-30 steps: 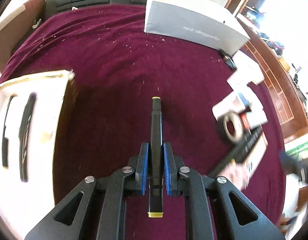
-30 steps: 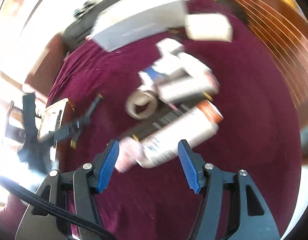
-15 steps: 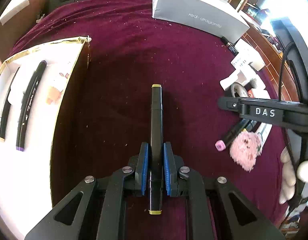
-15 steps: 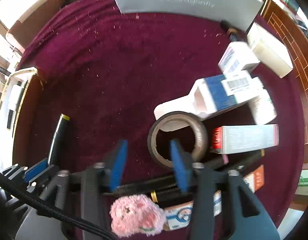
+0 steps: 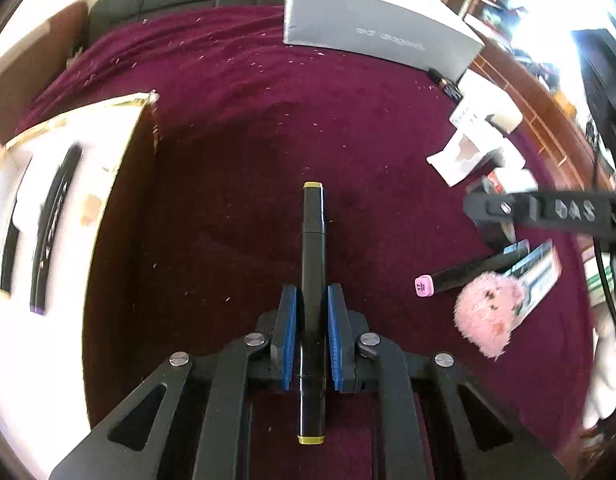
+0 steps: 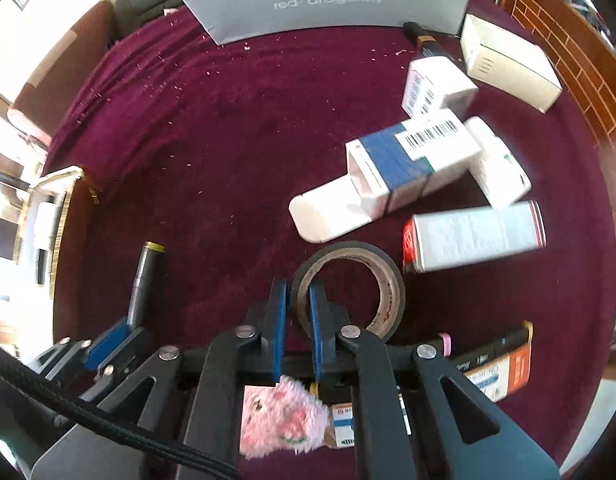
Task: Organize objects
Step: 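Grasp the black tape roll with the right gripper while the left holds the marker, then carry the marker and tape roll into the tray and open both grippers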
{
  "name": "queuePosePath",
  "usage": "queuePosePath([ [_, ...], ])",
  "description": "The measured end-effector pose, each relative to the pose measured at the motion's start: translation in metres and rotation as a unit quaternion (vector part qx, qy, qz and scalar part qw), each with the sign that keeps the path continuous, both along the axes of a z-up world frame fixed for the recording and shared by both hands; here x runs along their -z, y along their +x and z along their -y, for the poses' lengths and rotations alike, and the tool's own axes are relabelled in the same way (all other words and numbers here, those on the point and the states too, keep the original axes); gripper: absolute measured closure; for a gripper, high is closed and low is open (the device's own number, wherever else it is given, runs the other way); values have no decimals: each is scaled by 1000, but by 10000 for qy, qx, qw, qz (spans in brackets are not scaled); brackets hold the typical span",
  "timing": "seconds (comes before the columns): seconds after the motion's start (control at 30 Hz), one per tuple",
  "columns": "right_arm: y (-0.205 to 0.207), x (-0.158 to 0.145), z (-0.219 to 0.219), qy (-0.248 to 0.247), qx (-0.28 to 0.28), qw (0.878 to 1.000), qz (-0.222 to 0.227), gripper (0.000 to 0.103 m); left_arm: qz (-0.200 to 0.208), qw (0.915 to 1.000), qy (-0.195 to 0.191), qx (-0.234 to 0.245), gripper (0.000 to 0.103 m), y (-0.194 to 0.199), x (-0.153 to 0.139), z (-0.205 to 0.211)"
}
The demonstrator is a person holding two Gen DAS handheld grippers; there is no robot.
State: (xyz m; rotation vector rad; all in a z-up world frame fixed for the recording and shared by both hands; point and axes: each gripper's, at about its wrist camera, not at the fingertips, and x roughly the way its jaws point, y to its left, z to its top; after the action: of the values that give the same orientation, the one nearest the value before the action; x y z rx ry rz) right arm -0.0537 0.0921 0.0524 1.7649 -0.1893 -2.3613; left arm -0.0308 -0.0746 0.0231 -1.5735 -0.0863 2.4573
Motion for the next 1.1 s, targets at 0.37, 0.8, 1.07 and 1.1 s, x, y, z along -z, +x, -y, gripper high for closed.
queuePosePath([
  [0.37,24,-31,-14,-570,200,9979,-223,95,-215,9979,596,-124,92,32,-41,20],
  [0.8,58,-52,-14,-1106,224,9934,-226,95,-230,9918,1250,-164,91,77,-66,38],
  [1.07,81,-59,11,-1278,5,9916,-187,95,-276,9909,1297,-222,91,99,-78,66],
  [1.1,83,-60,17,-1303,-72,9913,-182,95,-295,9910,1276,-279,91,99,-80,75],
])
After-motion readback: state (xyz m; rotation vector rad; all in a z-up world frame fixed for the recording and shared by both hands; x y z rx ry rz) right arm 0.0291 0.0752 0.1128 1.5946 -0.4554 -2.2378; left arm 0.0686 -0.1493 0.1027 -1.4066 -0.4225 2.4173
